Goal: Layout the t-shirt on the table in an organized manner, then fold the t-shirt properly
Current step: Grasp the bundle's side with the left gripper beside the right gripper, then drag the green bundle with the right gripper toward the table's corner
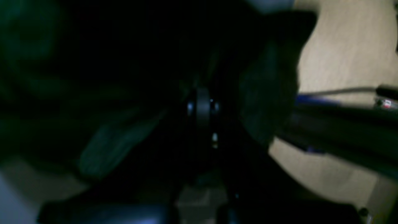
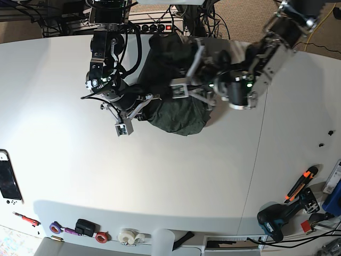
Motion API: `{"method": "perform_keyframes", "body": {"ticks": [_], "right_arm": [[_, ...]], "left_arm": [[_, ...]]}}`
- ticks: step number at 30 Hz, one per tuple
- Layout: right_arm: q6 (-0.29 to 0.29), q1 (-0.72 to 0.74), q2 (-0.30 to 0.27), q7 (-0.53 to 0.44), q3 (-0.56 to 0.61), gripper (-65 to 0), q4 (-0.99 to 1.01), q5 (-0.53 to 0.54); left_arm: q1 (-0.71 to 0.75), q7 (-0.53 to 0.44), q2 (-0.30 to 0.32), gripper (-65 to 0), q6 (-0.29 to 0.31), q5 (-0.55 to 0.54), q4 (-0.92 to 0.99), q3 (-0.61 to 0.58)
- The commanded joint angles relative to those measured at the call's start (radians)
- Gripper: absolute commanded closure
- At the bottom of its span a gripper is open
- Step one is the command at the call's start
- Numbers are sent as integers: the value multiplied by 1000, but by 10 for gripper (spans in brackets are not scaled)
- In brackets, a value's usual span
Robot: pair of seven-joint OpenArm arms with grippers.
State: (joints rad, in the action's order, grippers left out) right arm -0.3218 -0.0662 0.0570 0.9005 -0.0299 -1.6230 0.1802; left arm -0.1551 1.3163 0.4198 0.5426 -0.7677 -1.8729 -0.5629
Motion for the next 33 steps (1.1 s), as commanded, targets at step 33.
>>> {"method": "perform_keyframes", "body": {"ticks": [33], "right_arm": [[-167,85,1,189,68,0,-330,237]], "left_arm": [[47,-142,212,0,-53,-81,-224,395]]}}
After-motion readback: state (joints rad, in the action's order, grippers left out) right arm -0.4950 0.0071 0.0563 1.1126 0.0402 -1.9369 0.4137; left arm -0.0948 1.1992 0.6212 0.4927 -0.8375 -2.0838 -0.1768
